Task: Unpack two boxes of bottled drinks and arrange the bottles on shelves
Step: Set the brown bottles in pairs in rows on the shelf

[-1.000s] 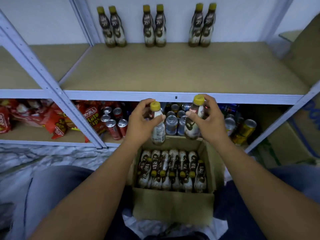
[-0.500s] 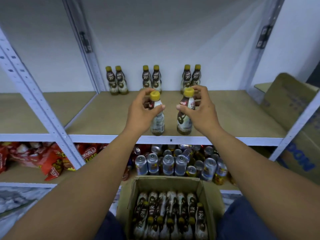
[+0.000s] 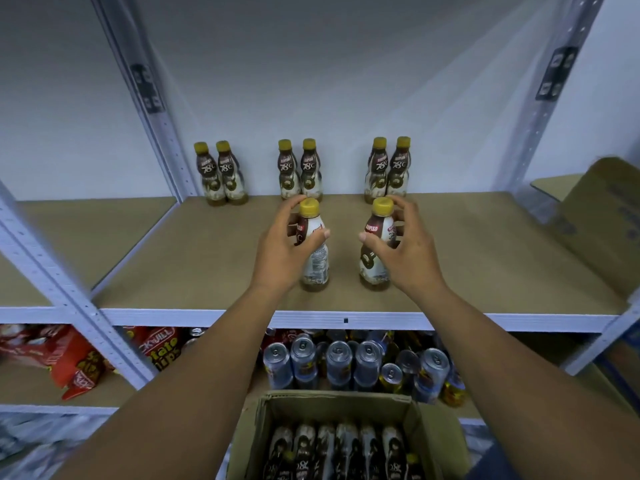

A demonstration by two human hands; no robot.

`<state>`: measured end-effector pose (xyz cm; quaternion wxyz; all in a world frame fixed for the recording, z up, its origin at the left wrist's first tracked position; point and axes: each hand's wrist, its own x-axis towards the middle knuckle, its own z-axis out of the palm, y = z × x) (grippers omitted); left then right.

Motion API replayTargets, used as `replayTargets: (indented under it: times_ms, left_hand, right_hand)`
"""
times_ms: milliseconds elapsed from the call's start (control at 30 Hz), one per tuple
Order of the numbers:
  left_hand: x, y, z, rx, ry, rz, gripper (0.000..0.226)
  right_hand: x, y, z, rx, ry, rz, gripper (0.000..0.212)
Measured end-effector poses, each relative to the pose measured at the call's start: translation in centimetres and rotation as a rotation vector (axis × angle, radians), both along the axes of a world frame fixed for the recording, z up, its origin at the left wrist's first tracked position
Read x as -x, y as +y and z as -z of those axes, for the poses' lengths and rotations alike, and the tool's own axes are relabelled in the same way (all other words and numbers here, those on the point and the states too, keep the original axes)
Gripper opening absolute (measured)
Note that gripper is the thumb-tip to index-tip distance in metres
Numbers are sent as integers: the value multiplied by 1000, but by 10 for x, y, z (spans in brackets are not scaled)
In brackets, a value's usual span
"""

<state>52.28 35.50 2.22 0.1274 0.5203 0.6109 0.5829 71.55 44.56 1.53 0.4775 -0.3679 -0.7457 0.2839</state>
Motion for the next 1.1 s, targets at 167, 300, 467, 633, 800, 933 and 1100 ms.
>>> replayTargets:
  times_ms: [167,300,467,633,800,933,1100]
  left_hand:
    - [1,16,7,-52,-24,-9,57]
    - [-5,15,18,-102,-102,-32,64]
    - [-8,15,30,-111,-169,-47,73]
    - [1,10,44,-28,-218,1,87]
    - [7,11,52,13,-205,111,87]
    - [10,15,57,18,-227,142,94]
    - [12,17,59,35,-224,124,98]
  right_hand:
    - [9,11,10,-8,61,23,68]
    - [15,5,21,19,181,32,65]
    - [16,2,21,70,229,29,68]
    - [8,-1,32,91,172,88,92]
    - [12,-2,44,23,42,145,110]
    - [17,5,48,46,37,167,106]
    - [17,9,51,45,49,183,96]
